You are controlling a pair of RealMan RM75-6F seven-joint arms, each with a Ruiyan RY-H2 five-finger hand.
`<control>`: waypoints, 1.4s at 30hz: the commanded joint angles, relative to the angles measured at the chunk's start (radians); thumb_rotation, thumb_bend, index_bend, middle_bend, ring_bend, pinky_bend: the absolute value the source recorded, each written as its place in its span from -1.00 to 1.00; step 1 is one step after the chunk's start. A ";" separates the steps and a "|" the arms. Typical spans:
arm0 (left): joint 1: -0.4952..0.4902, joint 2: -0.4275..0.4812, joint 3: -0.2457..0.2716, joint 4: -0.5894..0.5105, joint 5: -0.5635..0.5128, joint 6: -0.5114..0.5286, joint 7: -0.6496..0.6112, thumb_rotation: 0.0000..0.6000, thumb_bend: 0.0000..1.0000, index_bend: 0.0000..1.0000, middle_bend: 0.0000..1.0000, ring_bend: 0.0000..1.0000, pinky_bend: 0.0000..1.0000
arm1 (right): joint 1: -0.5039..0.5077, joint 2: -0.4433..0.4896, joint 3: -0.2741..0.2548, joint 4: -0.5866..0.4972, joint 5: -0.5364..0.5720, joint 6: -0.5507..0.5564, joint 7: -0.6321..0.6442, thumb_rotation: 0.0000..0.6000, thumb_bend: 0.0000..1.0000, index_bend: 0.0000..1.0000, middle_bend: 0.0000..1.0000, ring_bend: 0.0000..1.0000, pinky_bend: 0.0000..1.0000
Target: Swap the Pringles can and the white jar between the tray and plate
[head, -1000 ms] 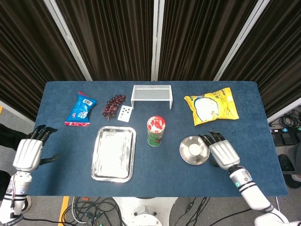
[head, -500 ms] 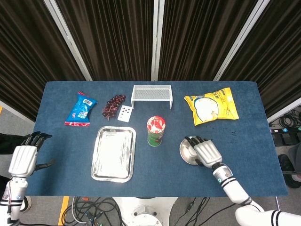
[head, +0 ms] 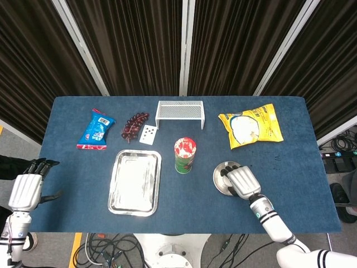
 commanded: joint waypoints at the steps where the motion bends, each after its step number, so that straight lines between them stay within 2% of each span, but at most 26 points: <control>1: 0.011 0.009 -0.003 -0.005 -0.001 0.007 0.000 1.00 -1.00 -0.53 -0.54 -0.71 -0.27 | 0.000 0.030 0.004 -0.052 -0.043 0.031 0.012 1.00 -0.37 -0.15 -0.13 -0.18 0.11; 5: 0.032 0.023 -0.005 -0.015 -0.019 0.009 0.006 1.00 -1.00 -0.52 -0.54 -0.71 -0.27 | 0.029 0.063 0.005 -0.136 -0.079 0.008 0.002 1.00 -0.37 -0.15 -0.13 -0.18 0.11; 9: 0.049 0.030 -0.004 -0.009 -0.028 0.003 -0.004 1.00 -1.00 -0.52 -0.54 -0.71 -0.27 | 0.082 0.034 0.014 -0.167 -0.072 -0.054 -0.035 1.00 -0.37 -0.15 -0.13 -0.18 0.11; 14: 0.063 0.033 -0.011 0.006 -0.032 0.003 -0.022 1.00 -1.00 -0.52 -0.54 -0.71 -0.27 | 0.148 -0.045 0.025 -0.151 -0.023 -0.130 -0.089 1.00 -0.37 -0.14 -0.13 -0.18 0.11; 22: 0.080 0.021 -0.024 0.034 -0.046 -0.008 -0.046 1.00 -1.00 -0.53 -0.54 -0.71 -0.31 | 0.239 -0.179 0.054 -0.082 0.054 -0.180 -0.161 1.00 -0.39 -0.13 -0.13 -0.18 0.10; 27: 0.085 0.020 -0.026 0.049 -0.040 -0.017 -0.062 1.00 -1.00 -0.52 -0.54 -0.71 -0.31 | 0.270 -0.217 0.052 -0.051 0.102 -0.194 -0.183 1.00 -0.44 -0.19 -0.16 -0.20 0.01; 30: 0.088 0.021 -0.029 0.054 -0.037 -0.018 -0.069 1.00 -1.00 -0.52 -0.54 -0.71 -0.31 | 0.281 -0.217 0.046 -0.050 0.126 -0.194 -0.195 1.00 -0.56 -0.41 -0.32 -0.41 -0.16; 32: 0.090 0.021 -0.032 0.056 -0.036 -0.018 -0.070 1.00 -1.00 -0.53 -0.54 -0.71 -0.31 | 0.286 -0.209 0.043 -0.059 0.135 -0.191 -0.194 1.00 -0.65 -0.63 -0.50 -0.65 -0.34; 35: 0.091 0.022 -0.034 0.054 -0.031 -0.019 -0.070 1.00 -1.00 -0.52 -0.54 -0.71 -0.31 | 0.288 -0.189 0.040 -0.082 0.126 -0.182 -0.177 1.00 -0.70 -0.84 -0.70 -0.89 -0.54; 38: 0.091 0.026 -0.038 0.046 -0.027 -0.018 -0.066 1.00 -1.00 -0.52 -0.54 -0.71 -0.31 | 0.282 -0.155 0.037 -0.122 0.091 -0.157 -0.155 1.00 -0.71 -0.91 -0.79 -0.97 -0.62; 42: 0.091 0.031 -0.044 0.038 -0.020 -0.014 -0.062 1.00 -1.00 -0.53 -0.54 -0.72 -0.31 | 0.260 -0.081 0.040 -0.212 0.016 -0.087 -0.138 1.00 -0.71 -0.91 -0.79 -0.97 -0.62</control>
